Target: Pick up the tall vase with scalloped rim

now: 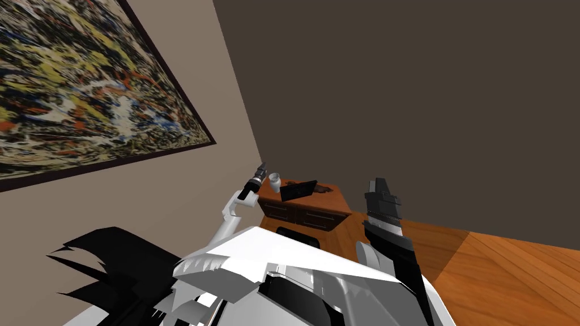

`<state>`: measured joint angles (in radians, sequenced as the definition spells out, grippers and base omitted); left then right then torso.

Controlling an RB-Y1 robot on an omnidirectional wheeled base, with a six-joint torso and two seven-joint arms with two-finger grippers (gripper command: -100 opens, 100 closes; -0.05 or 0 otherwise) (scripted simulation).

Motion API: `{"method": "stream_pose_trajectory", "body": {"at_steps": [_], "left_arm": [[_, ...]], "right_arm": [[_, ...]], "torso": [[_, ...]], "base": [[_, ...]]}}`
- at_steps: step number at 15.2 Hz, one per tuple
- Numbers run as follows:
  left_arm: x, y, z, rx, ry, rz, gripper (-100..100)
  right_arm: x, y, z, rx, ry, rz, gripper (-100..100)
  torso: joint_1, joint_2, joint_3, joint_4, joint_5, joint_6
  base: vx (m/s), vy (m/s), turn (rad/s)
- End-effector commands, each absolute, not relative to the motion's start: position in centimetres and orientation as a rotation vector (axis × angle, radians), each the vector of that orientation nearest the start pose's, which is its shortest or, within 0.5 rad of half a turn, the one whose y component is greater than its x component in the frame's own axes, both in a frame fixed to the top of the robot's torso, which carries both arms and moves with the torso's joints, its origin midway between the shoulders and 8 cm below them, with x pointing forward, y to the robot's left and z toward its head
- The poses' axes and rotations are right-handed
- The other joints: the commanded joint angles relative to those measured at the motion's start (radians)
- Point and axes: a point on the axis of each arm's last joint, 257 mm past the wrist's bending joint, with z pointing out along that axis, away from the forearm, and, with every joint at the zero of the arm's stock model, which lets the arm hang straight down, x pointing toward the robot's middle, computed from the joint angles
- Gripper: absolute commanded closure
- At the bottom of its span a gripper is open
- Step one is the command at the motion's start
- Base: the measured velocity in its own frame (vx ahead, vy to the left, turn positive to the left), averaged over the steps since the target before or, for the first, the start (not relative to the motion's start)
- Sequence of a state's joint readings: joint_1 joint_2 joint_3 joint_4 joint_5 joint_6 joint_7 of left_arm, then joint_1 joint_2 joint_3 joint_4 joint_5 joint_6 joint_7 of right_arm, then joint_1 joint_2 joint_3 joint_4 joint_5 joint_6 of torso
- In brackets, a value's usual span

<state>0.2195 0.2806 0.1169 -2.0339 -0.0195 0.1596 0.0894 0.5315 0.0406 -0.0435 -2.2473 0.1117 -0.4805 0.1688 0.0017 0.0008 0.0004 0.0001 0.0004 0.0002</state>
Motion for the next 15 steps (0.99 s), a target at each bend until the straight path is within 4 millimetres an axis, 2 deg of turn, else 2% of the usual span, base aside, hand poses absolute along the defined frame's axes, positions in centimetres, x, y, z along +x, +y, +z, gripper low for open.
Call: {"method": "stream_pose_trajectory", "body": {"at_steps": [1, 3, 6, 10, 13, 15], "left_arm": [[48.3, 35.4, -12.4, -1.046, 1.179, -0.971, -100], [49.0, 36.2, -13.3, -1.077, 1.195, -0.944, -100], [48.9, 36.6, -14.2, -1.108, 1.215, -0.922, -100], [50.0, 38.5, -16.3, -1.19, 1.252, -0.855, -100], [49.8, 38.9, -17.4, -1.228, 1.273, -0.827, -100], [50.2, 40.0, -18.5, -1.276, 1.291, -0.787, -100]], "right_arm": [[34.9, -29.1, -0.5, 0.607, 0.742, 1.002, 0], [34.9, -29.2, -0.5, 0.607, 0.742, 1.002, 0], [34.9, -29.2, -0.5, 0.607, 0.742, 1.002, 0], [34.9, -29.2, -0.5, 0.607, 0.742, 1.002, 0], [34.9, -29.2, -0.5, 0.607, 0.742, 1.002, 0], [34.9, -29.1, -0.5, 0.607, 0.742, 1.002, 0]], "torso": [[0.0, 0.0, 0.0, 0.0, 0.0, 0.0], [0.0, 0.0, 0.0, 0.0, 0.0, 0.0], [0.0, 0.0, 0.0, 0.0, 0.0, 0.0], [-0.001, 0.0, 0.0, 0.0, 0.0, 0.0], [0.0, 0.0, 0.0, 0.0, 0.0, 0.0], [0.0, 0.0, 0.0, 0.0, 0.0, 0.0]], "base": [[-0.016, 0.015, -0.051], [-0.01, 0.01, -0.06], [-0.013, 0.015, -0.069], [-0.017, 0.015, -0.115], [-0.016, 0.017, -0.066], [-0.014, 0.015, -0.127]]}}
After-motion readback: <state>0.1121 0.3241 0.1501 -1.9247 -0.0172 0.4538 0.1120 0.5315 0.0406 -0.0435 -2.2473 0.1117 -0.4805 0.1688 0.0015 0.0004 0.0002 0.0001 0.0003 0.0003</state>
